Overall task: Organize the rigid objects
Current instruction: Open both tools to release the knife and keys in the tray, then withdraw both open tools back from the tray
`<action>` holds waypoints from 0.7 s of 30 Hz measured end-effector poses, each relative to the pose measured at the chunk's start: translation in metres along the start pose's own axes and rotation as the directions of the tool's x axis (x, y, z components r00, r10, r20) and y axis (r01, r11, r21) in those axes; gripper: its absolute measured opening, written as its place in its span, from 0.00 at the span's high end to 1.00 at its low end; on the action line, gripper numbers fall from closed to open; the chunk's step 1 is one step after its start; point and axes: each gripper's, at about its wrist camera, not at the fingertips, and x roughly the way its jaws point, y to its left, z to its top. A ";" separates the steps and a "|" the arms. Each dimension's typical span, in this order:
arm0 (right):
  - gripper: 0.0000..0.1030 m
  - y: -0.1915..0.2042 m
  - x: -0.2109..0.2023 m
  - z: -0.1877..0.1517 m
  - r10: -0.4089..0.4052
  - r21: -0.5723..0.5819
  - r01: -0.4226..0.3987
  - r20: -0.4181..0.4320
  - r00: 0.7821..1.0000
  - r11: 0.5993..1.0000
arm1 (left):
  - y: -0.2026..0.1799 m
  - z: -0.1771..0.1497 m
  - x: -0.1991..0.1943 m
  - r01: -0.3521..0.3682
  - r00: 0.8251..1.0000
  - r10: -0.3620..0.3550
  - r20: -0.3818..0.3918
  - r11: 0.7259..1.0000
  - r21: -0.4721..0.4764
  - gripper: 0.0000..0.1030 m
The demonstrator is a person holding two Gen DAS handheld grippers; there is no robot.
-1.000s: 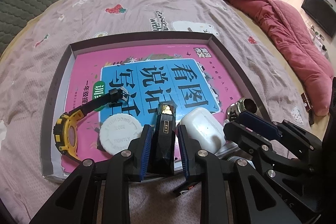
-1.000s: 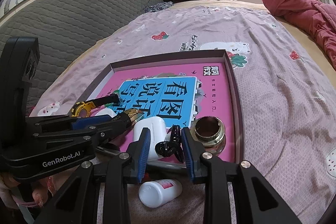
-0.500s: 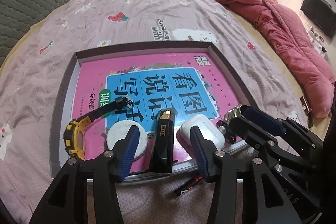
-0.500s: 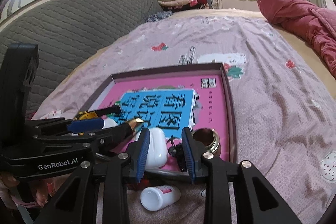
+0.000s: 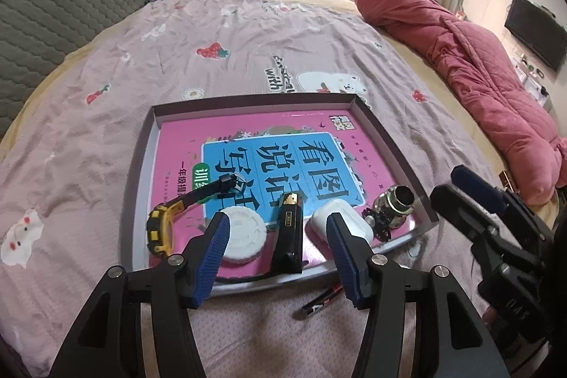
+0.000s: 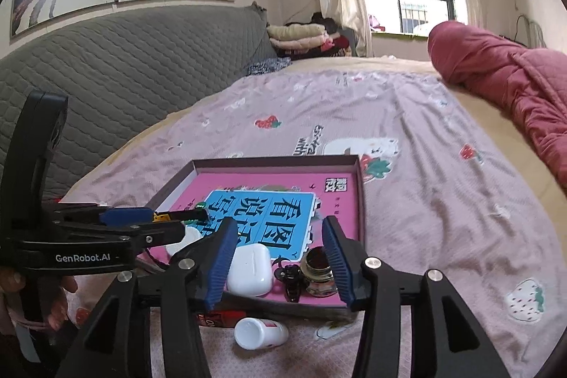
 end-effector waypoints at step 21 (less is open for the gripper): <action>0.51 0.036 -0.033 -0.023 -0.036 -0.131 0.029 -0.052 0.998 0.991 | -0.015 -0.038 -0.020 0.043 0.998 -0.038 -0.048 0.992 0.121 0.43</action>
